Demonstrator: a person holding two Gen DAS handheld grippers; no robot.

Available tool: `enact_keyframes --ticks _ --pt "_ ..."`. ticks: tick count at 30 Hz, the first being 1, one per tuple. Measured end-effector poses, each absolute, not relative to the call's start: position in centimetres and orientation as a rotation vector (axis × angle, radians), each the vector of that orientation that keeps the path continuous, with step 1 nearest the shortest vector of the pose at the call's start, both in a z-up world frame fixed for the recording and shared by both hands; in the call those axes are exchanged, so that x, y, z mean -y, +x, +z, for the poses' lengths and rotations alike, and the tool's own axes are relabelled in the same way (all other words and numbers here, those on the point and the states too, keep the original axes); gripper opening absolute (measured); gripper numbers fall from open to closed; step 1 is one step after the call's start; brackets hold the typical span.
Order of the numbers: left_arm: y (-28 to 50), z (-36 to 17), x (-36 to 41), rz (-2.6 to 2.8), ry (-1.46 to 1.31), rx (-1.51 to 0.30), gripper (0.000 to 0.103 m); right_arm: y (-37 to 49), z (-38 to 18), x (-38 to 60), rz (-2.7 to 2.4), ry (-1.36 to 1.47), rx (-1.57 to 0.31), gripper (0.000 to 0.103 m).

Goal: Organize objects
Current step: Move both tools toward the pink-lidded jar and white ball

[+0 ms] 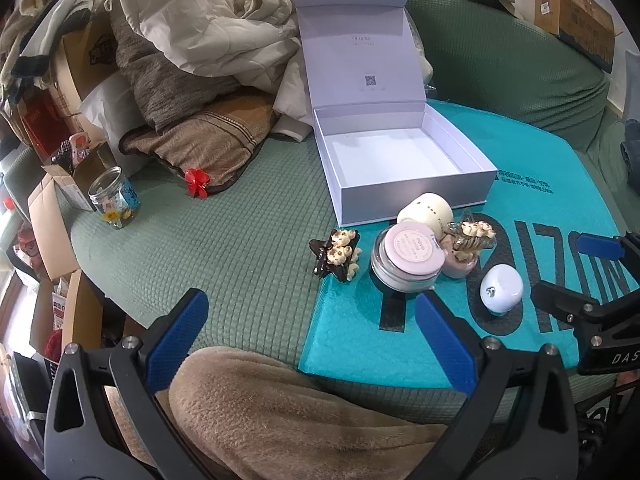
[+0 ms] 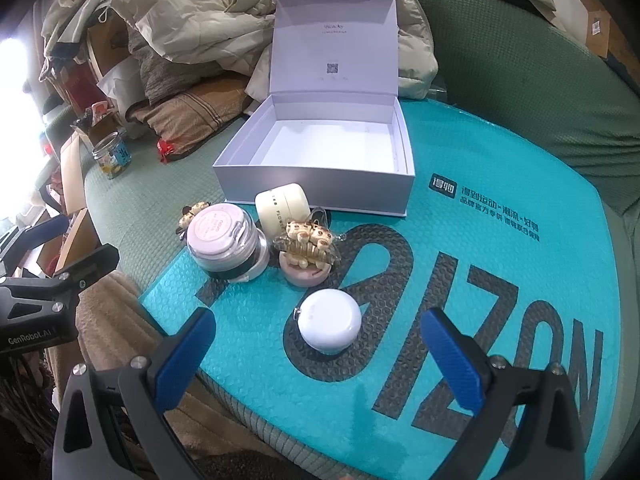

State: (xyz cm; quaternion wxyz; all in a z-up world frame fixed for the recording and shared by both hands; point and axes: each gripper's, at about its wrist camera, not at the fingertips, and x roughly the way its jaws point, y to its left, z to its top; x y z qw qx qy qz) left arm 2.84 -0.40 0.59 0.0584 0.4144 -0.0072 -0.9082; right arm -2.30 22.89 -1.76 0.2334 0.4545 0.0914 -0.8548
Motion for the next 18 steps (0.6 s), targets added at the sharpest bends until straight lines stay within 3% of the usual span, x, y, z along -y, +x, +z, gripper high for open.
enact_keyframes --ticks 18 --pt "3.0 -0.9 -0.8 -2.838 1.263 -0.082 0.103 -2.2 -5.0 -25.2 -2.328 1.293 -0.21 0.103"
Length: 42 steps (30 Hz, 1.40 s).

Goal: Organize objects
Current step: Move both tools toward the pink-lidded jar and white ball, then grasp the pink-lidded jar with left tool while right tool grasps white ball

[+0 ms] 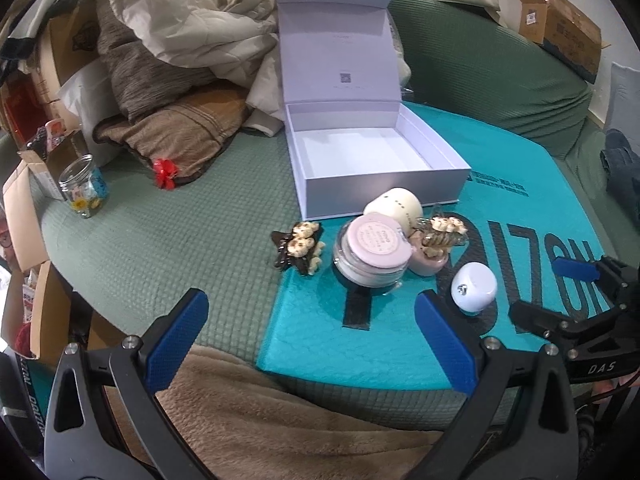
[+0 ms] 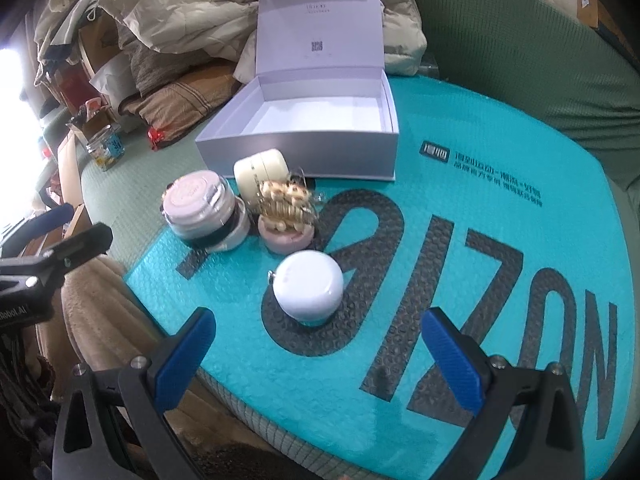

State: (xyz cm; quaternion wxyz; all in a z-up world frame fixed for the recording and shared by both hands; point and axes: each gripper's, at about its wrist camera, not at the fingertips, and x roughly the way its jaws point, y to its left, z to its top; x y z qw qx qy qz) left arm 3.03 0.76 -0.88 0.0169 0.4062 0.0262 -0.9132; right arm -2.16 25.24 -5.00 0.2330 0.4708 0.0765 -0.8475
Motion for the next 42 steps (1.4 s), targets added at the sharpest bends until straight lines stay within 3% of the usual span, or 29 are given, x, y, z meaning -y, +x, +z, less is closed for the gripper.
enact_keyframes --ticks 8,16,30,37,42 --pt "1.9 -1.8 -1.5 -2.866 1.303 -0.096 0.102 -3.1 -7.0 -25.3 -2.296 1.309 -0.218 0.102" --pt "0.1 -2.7 -1.9 -2.883 1.343 -0.099 0.095 -4.5 -9.1 -24.6 -2.245 1.349 -0.235 0.089" --pt "-3.5 -4.2 -2.6 -2.941 1.423 -0.107 0.083 -6.5 -10.5 -23.7 -2.197 1.343 -0.242 0.077" --pt "-4.5 -4.6 -3.2 -2.97 1.456 -0.12 0.07 -6.6 -10.5 -23.4 -2.193 1.324 -0.267 0.077" --pt "-5.0 -5.0 -3.2 -2.975 1.493 -0.139 0.068 -6.8 -10.5 -23.4 -2.195 1.321 -0.274 0.077"
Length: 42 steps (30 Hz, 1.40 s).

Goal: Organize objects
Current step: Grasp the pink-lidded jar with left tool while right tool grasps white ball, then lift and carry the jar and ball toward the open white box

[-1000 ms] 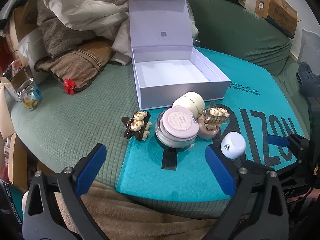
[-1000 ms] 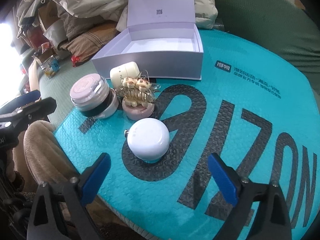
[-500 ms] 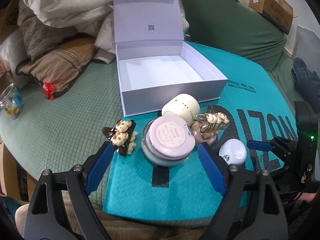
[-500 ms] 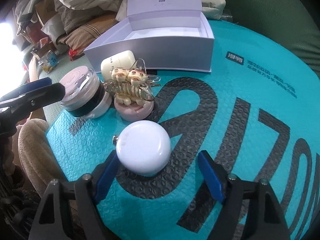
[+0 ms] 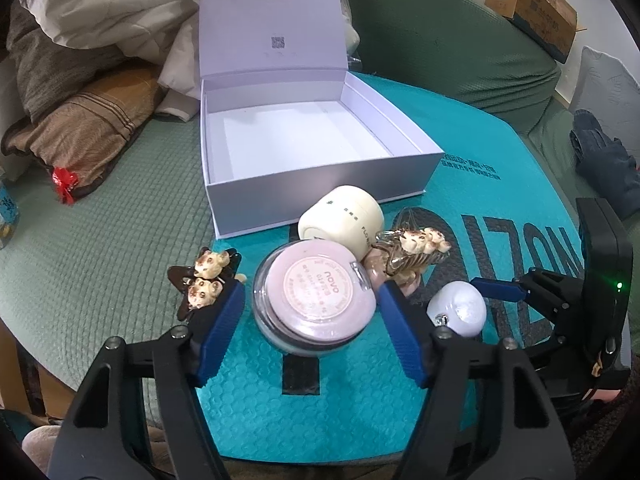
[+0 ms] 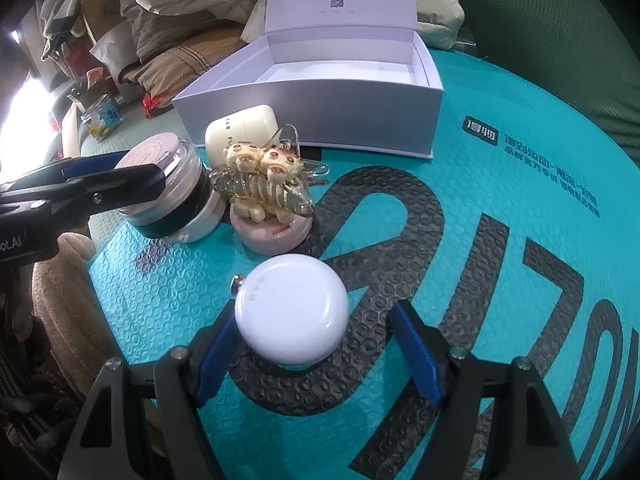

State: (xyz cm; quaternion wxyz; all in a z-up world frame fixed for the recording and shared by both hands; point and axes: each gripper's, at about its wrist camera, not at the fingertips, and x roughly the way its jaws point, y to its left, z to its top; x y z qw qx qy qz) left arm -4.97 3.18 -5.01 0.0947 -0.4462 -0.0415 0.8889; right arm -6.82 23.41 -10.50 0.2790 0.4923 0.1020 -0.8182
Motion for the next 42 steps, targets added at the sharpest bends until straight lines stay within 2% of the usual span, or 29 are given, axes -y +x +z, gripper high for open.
enact_keyframes --ticks 2,6,20,24,25,42 --pt "-5.1 -5.1 -3.2 2.632 -1.323 0.124 0.065 -6.9 -10.5 -23.4 -2.195 1.32 -0.278 0.077" --pt "-5.0 -5.0 -3.1 2.659 -1.305 0.1 0.052 -7.0 -10.4 -23.2 -2.191 1.32 -0.281 0.073" --pt "-5.4 -5.1 -2.5 2.652 -1.287 0.105 0.052 -7.1 -10.4 -23.0 -2.179 1.321 -0.288 0.069" --pt "-5.1 -4.7 -2.4 2.67 -1.245 0.092 0.052 -7.0 -10.3 -22.8 -2.169 1.302 -0.303 0.053" --pt "-5.1 -4.6 -2.4 2.674 -1.234 0.087 0.052 -7.0 -10.2 -22.7 -2.169 1.294 -0.311 0.052" --pt "-3.8 -3.2 -1.8 2.677 -1.189 0.082 0.052 -6.0 -7.7 -21.9 -2.152 1.231 -0.384 0.052"
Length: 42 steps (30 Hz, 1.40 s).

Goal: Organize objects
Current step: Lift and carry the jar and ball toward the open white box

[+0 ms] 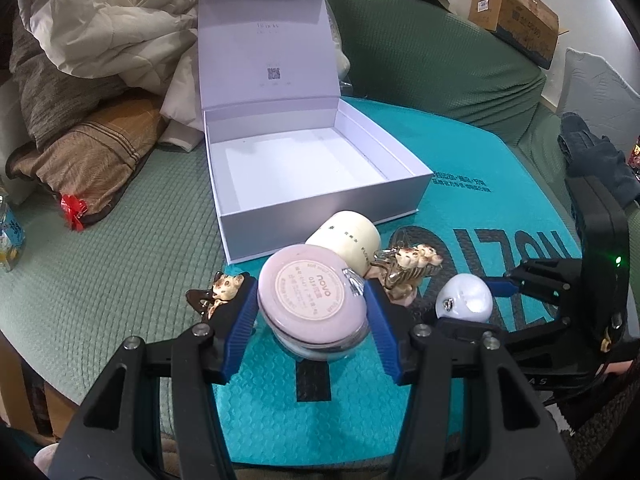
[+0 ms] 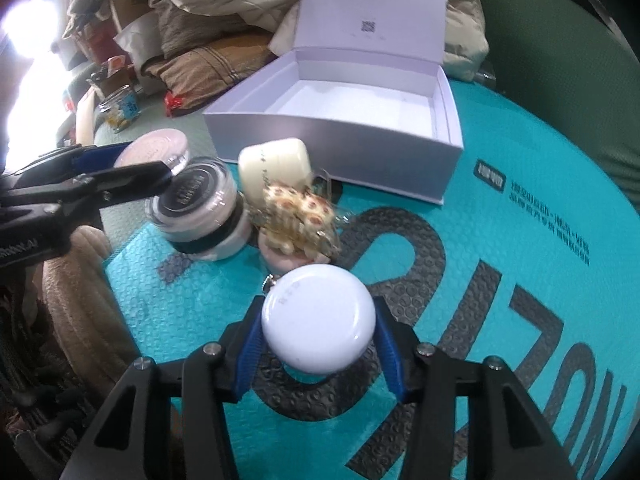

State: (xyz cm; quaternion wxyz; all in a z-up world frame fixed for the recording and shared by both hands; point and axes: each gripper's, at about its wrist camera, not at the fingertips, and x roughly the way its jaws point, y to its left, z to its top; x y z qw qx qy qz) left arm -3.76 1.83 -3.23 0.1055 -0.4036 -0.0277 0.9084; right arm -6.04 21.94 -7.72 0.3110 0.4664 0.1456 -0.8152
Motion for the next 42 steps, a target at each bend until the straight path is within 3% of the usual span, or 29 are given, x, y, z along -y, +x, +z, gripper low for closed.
enact_keyframes --ticks 42 --pt "-4.9 1.2 0.0 2.749 -1.237 -0.062 0.052 -8.2 0.0 -15.2 -2.016 0.989 -0.451 0.052"
